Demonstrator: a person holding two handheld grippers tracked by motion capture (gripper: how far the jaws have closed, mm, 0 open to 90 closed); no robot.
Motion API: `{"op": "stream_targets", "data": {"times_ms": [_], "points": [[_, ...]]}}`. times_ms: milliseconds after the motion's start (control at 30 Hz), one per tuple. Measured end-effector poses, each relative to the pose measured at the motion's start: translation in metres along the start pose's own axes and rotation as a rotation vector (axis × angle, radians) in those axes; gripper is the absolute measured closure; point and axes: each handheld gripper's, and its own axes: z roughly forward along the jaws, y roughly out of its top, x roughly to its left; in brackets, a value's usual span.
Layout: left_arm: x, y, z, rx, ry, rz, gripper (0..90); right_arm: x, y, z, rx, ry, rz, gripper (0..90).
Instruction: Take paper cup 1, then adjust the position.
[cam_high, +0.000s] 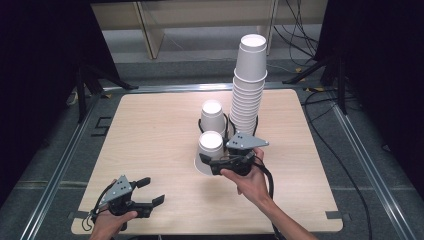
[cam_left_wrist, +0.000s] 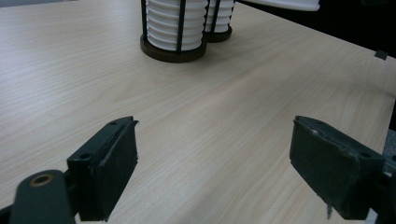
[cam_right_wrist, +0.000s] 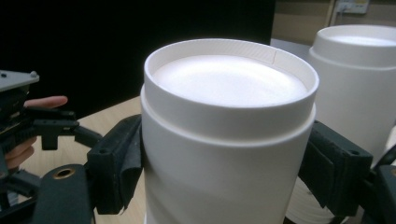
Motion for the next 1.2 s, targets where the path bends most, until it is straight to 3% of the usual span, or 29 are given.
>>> {"op": "stream_targets", "data": {"times_ms": [133,200,367,433,500,600,733,833,867,1100,1133,1200], "points": [[0.0,0.001,0.0,-0.003,-0.004,0.007,15.1,0.004,-0.004,0.003,0.009,0.022,0.011,22.2],[-0.001,0.001,0.002,-0.017,-0.011,0.003,15.0,0.004,-0.005,0.004,-0.001,0.017,-0.028,22.2],[-0.001,0.0,0.001,-0.022,-0.017,0.009,15.1,0.007,-0.011,0.011,0.011,0.04,-0.038,22.2],[-0.002,0.001,0.0,-0.016,-0.009,0.016,15.1,0.01,-0.013,0.012,0.03,0.054,-0.018,22.2],[-0.002,0.001,0.001,-0.024,-0.014,0.021,15.0,0.009,-0.013,0.013,0.016,0.049,-0.037,22.2],[-0.002,0.001,0.001,-0.01,-0.008,0.029,15.0,0.011,-0.014,0.015,0.013,0.081,-0.02,22.2],[-0.003,0.001,0.001,-0.003,-0.009,0.032,15.0,0.012,-0.015,0.015,0.018,0.065,-0.024,22.2],[-0.003,0.002,0.002,-0.004,-0.009,0.034,15.0,0.012,-0.016,0.016,0.009,0.085,-0.04,22.2],[-0.003,0.001,0.004,-0.026,-0.022,0.029,15.0,0.012,-0.016,0.016,0.022,0.081,-0.043,22.2],[-0.008,0.003,0.006,-0.023,-0.034,0.04,15.0,0.015,-0.021,0.021,0.028,0.127,-0.022,22.2],[-0.008,0.002,0.007,-0.038,-0.047,0.037,15.0,0.015,-0.02,0.019,0.039,0.103,-0.04,22.2],[-0.009,0.003,0.01,-0.034,-0.063,0.034,15.0,0.017,-0.021,0.02,0.04,0.118,-0.027,22.2]]}}
